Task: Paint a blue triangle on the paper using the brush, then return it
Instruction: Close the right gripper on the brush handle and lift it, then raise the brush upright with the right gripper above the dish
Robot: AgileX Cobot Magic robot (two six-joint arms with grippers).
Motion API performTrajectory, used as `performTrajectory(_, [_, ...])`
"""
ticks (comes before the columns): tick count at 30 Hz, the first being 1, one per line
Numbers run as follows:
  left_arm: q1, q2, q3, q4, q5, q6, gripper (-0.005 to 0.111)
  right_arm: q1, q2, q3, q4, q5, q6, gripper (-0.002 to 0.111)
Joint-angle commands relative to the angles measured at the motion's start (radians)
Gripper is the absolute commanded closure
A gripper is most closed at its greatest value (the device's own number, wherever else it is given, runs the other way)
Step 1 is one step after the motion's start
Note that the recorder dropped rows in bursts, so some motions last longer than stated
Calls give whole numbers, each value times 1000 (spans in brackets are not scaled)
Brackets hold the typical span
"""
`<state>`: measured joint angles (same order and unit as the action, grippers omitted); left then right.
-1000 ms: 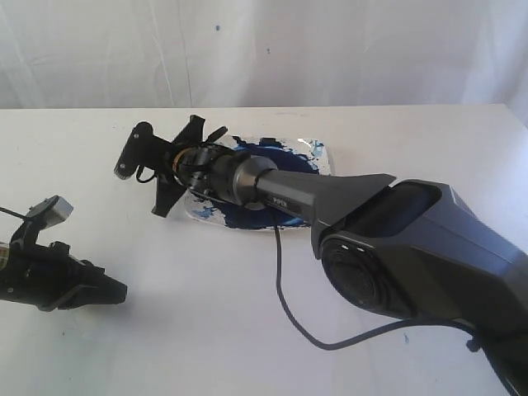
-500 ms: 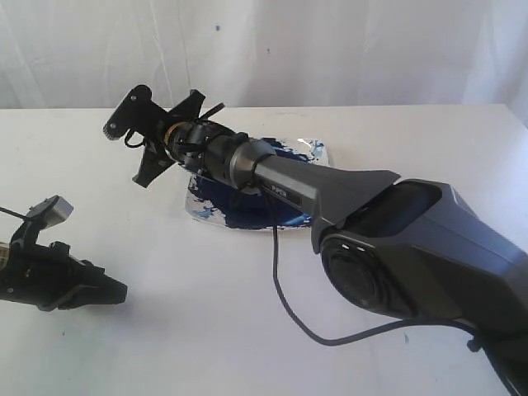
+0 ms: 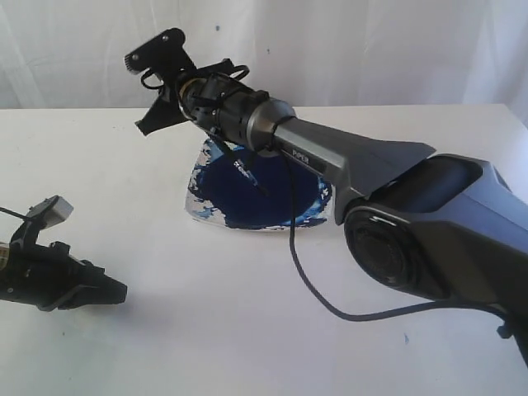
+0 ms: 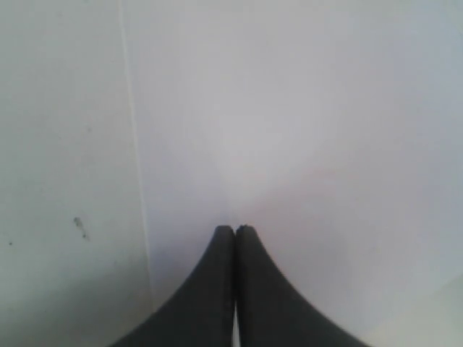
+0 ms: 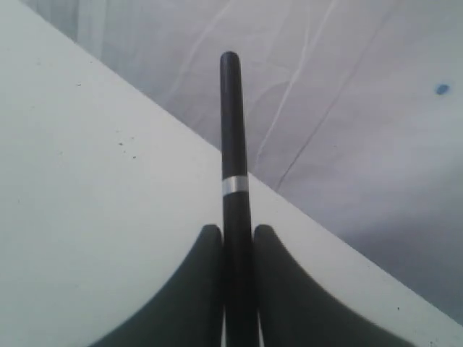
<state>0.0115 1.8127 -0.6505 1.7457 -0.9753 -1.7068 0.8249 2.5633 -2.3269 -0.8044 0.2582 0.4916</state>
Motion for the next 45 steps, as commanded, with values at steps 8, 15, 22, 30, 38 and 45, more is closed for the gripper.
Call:
performTrajectory(8, [-1, -4, 9, -1, 4, 7, 107, -18, -66, -4, 0, -67, 64, 108])
performTrajectory(15, [-1, -4, 9, -1, 4, 7, 107, -20, -72, -4, -4, -105, 62, 108])
performTrajectory(22, [-1, -4, 9, -1, 4, 7, 107, -20, -72, 0, 0, -144, 72, 108])
performTrajectory(30, [-1, -4, 9, -1, 4, 7, 107, -64, -72, 13, 0, -150, 184, 108])
performTrajectory(38, [-1, -4, 9, -1, 4, 7, 107, -82, -102, 13, -4, -168, 244, 108])
performTrajectory(45, [-1, -4, 9, -1, 4, 7, 107, -76, -166, 49, 3, -87, 137, 108])
